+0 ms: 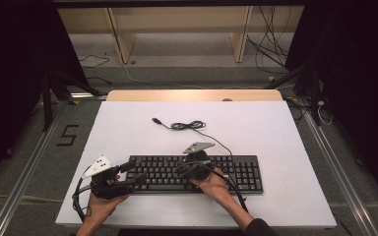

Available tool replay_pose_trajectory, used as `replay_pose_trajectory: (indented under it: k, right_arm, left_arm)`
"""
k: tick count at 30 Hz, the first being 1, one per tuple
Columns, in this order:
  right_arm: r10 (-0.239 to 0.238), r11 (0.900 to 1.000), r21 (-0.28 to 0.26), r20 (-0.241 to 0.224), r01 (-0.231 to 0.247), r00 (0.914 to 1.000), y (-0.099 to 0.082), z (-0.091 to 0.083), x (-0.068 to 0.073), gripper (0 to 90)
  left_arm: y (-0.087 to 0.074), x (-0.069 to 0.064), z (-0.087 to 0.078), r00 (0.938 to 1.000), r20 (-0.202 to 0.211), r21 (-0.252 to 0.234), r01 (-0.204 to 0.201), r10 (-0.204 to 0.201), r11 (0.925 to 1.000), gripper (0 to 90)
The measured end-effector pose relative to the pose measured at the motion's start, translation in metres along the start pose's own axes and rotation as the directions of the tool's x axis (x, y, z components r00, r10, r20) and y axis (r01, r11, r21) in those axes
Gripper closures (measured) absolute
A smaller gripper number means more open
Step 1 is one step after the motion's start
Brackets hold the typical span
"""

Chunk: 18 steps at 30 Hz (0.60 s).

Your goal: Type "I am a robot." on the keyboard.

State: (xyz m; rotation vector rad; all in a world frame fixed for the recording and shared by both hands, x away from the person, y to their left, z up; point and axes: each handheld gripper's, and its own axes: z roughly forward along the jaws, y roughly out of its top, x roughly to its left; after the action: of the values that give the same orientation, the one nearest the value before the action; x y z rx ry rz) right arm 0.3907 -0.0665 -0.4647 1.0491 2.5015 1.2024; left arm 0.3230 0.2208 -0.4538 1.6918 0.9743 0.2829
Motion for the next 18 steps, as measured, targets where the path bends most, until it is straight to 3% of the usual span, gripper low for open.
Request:
replay_pose_trajectory:
  k: [18]
  right_arm:
    - [-0.001,0.9990,0.045,0.025,0.000,0.9997,-0.003,0.011,-0.002,90.0]
  left_arm:
    - [0.000,0.001,0.001,1.0000,0.000,0.006,0.000,0.000,1.0000,26.5]
